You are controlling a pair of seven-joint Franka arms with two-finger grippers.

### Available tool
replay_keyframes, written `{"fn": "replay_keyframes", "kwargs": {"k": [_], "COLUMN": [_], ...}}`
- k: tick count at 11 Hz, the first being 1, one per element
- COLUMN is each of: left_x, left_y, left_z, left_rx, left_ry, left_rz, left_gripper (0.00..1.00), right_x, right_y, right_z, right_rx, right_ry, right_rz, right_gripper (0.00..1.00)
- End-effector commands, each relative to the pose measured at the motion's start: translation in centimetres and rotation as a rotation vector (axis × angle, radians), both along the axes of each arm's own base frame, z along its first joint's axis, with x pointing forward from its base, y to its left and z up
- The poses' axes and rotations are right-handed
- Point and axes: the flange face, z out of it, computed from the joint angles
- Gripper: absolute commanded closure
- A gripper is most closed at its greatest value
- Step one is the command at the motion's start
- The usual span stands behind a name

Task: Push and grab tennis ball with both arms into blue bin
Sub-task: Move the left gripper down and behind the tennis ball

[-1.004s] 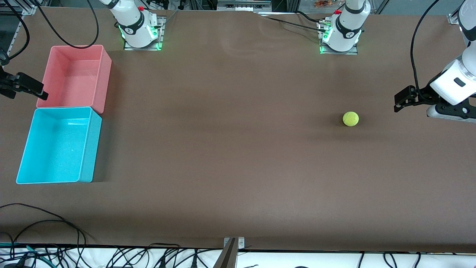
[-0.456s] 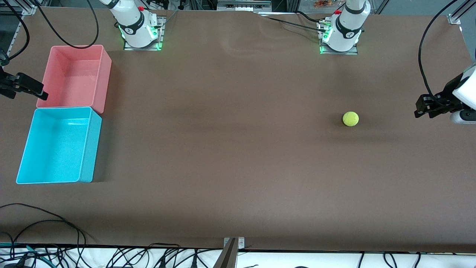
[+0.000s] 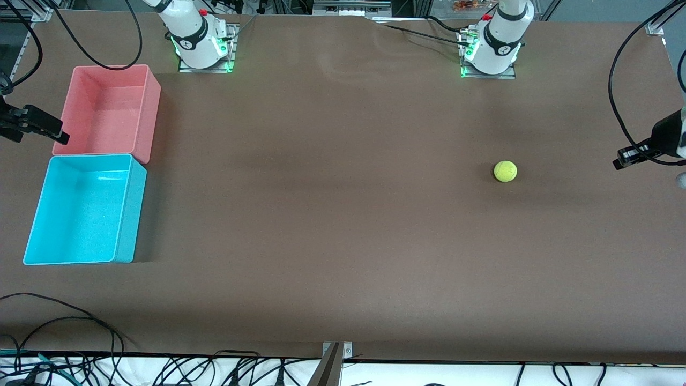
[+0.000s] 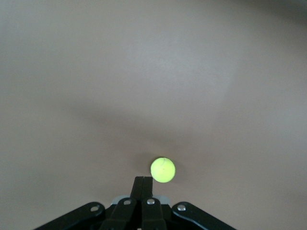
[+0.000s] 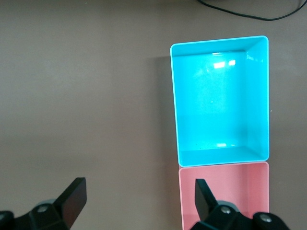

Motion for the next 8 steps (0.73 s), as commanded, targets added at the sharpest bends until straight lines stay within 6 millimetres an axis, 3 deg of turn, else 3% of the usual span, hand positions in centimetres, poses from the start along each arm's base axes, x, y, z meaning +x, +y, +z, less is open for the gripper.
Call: {"fn": "replay_keyframes", "kwargs": {"k": [1, 3, 5, 8], "left_x": [-0.8, -0.5, -0.8, 0.3], "left_y": [1.8, 2.0, 3.6, 3.5], "left_z": [-2.7, -4.4, -7.6, -9.5], "left_rx": [-0.054, -0.043, -0.050, -0.045], "left_ry": [0.105, 0.138, 0.110, 0.092], "left_rz": [0.510, 0.660, 0.727, 0.825], "left_gripper": [1.00, 1.00, 1.00, 1.00], "right_x": [0.3, 0.3, 0.3, 0.3], "right_y": [-0.2, -0.2, -0.2, -0.2], "right_z": [0.5, 0.5, 0.6, 0.5], "right_rx": [-0.002, -0.002, -0.002, -0.002], "right_ry": [-0.002, -0.002, -0.003, -0.002], "right_rz": [-0.008, -0.008, -0.008, -0.008], "right_gripper": [0.00, 0.00, 0.00, 0.00]}}
